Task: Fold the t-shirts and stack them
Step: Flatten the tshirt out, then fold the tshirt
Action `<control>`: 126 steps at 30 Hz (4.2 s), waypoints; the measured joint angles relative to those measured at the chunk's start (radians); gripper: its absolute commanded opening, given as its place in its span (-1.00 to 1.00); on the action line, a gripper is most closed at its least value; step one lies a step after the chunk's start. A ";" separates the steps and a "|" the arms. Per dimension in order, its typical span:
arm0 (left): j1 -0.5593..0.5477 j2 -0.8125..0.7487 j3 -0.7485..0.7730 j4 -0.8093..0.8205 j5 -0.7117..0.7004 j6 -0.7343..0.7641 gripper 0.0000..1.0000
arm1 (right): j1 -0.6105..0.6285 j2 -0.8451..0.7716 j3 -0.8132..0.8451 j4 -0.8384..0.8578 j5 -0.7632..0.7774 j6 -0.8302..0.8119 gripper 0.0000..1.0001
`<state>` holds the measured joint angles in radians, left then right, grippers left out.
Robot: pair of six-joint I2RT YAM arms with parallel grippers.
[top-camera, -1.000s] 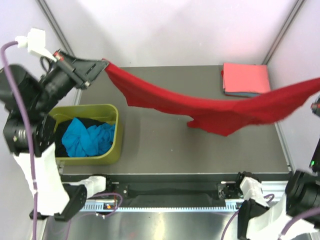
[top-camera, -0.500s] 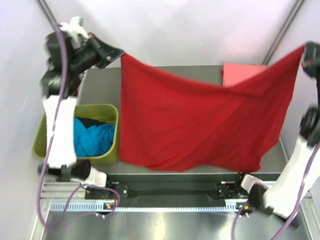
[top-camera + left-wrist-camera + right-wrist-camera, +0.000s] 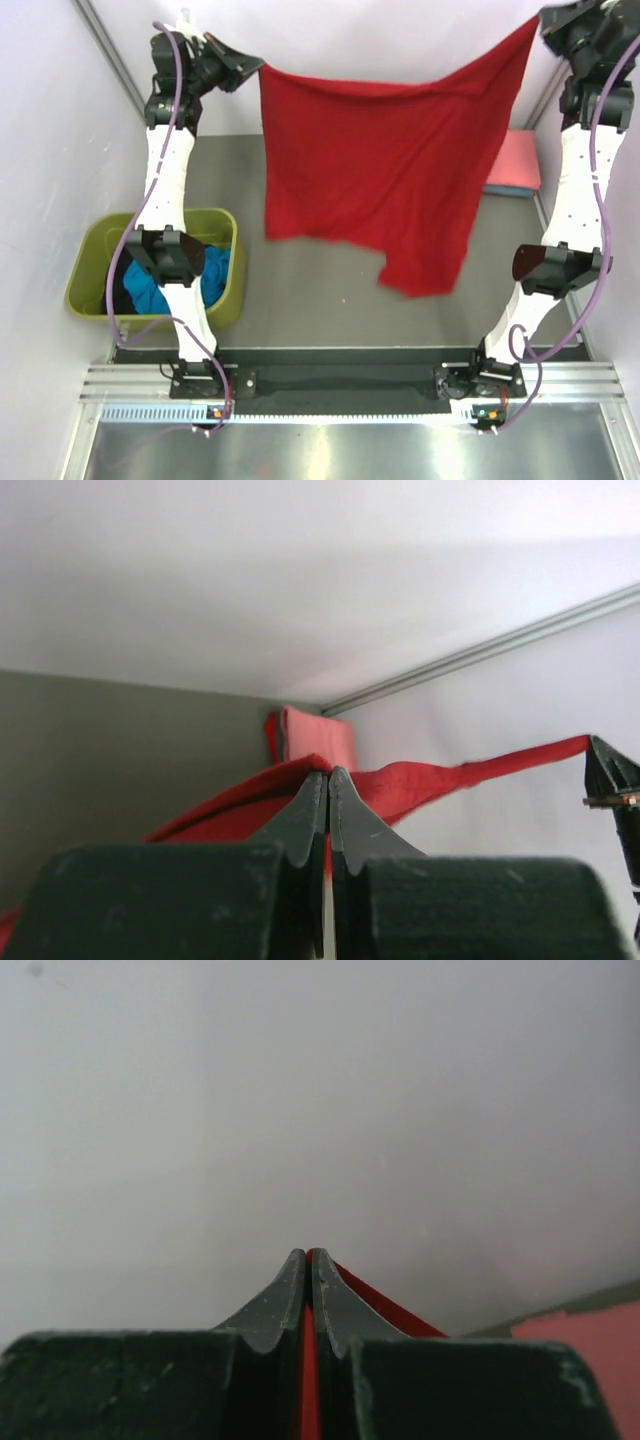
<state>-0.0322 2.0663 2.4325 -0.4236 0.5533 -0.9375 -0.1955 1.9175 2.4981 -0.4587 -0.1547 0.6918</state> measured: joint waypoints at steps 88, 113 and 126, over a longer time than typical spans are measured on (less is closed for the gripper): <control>-0.652 -0.901 -1.537 -0.495 -0.840 0.171 -1.00 | -0.233 -1.082 -1.722 -0.530 0.342 -0.076 -1.00; -0.714 -0.562 -1.402 -0.519 -1.023 0.103 -1.00 | -0.230 -1.032 -1.791 -0.357 0.320 -0.063 -1.00; -0.674 -0.447 -1.294 -0.516 -1.022 0.153 -1.00 | -0.212 -0.892 -1.733 -0.248 0.287 -0.098 -1.00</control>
<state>-0.7059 1.6192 1.1385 -0.9394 -0.4690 -0.7849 -0.4076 1.0252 0.7650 -0.7071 0.1326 0.5941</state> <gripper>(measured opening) 0.014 0.009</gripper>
